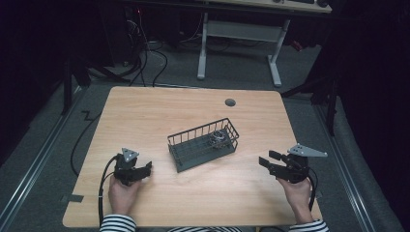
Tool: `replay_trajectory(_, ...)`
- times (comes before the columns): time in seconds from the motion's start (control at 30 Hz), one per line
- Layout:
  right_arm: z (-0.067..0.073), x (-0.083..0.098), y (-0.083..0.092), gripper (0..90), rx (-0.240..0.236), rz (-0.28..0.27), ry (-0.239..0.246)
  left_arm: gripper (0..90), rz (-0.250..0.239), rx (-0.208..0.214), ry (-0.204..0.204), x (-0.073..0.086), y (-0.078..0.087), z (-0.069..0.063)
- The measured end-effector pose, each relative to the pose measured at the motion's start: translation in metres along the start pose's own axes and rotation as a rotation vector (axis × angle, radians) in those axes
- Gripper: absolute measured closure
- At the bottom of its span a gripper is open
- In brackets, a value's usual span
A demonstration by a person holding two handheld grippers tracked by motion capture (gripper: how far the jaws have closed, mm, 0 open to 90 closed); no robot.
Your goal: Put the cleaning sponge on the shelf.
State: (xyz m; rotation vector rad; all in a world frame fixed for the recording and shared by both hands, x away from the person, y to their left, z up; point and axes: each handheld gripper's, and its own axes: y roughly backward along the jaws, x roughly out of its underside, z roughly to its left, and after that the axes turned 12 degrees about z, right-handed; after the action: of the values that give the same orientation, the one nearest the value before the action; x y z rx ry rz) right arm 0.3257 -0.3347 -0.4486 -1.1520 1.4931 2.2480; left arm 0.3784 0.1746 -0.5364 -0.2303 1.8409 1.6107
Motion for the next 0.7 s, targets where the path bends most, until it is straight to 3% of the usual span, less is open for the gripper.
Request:
replay_trajectory(0.4,-0.002,0.010,-0.008,41.6,0.002,0.005,-0.003,26.8,0.000,0.000,0.000,0.000,0.000,0.000)
replay_trajectory(0.7,-0.007,0.018,-0.016,41.3,0.033,0.012,-0.022,26.8,0.000,0.000,0.000,0.000,0.000,0.000)
